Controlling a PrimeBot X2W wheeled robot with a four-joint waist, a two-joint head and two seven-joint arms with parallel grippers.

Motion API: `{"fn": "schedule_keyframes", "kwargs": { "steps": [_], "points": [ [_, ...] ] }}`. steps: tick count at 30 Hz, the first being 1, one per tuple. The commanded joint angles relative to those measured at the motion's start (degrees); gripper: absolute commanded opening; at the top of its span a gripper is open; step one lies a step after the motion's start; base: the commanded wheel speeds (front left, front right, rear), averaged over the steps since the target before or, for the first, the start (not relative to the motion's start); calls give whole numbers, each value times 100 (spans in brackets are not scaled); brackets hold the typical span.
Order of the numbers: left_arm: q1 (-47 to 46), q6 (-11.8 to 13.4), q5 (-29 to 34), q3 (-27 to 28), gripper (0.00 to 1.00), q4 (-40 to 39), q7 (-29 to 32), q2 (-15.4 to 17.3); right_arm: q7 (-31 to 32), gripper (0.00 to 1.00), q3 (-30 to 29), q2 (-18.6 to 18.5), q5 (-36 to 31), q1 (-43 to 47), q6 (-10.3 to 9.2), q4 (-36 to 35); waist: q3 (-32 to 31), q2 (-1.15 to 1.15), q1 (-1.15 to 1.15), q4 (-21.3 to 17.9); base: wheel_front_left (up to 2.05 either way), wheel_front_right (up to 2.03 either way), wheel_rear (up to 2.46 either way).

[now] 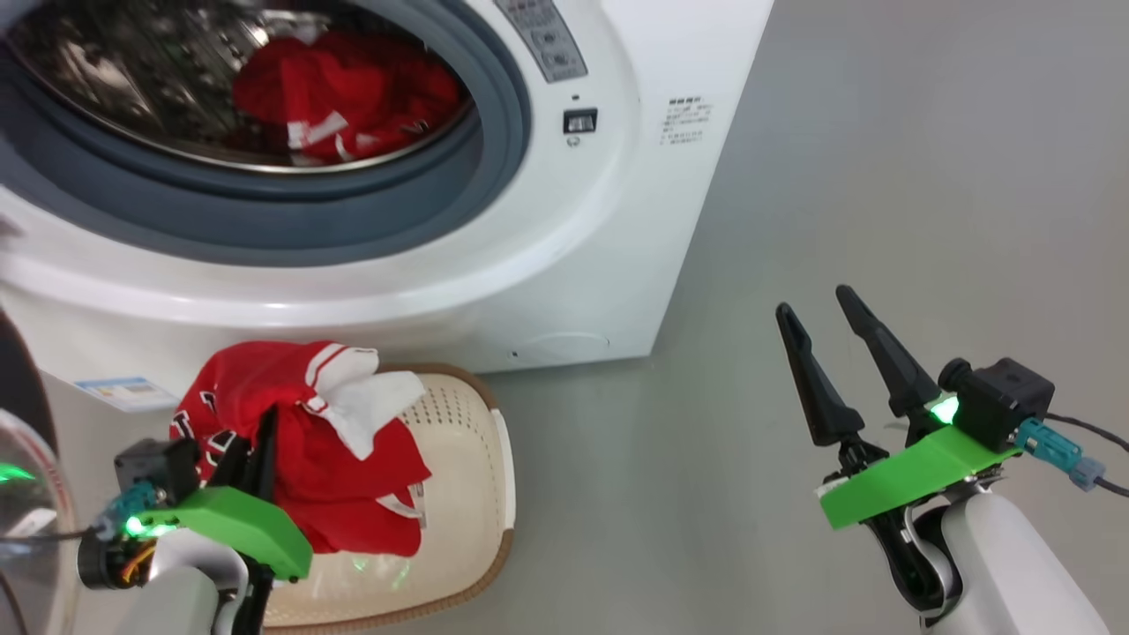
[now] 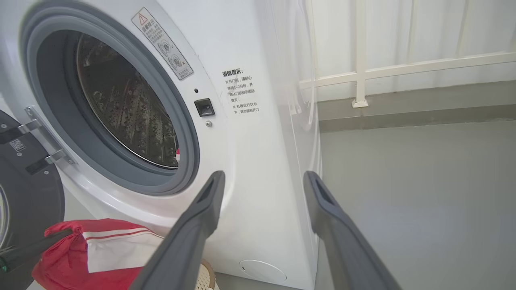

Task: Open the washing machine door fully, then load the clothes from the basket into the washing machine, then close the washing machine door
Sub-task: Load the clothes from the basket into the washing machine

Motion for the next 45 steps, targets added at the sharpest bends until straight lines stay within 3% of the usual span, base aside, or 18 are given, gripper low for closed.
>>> {"fn": "schedule_keyframes", "kwargs": {
  "steps": [1, 20, 37, 45],
  "points": [
    [198, 110, 110, 253, 0, -473, -77, 214, -26, 100, 108, -51, 98, 144, 9, -112, -287, 0, 0, 96, 0, 0, 0],
    [1755, 708, 561, 621, 0, -3571, -78, 152, -26, 100, -18, -126, 127, 617, 9, -98, -956, 0, 0, 227, 0, 0, 0],
    [1957, 893, 592, 604, 0, -4331, -55, 194, -26, 100, -23, -162, 121, 599, 9, -112, -933, 0, 0, 219, 0, 0, 0],
    [1347, 815, 605, 561, 0, -4362, 8, 206, -26, 100, -38, -159, 109, 538, 9, -141, -793, 0, 0, 238, 0, 0, 0]
  ]
}}
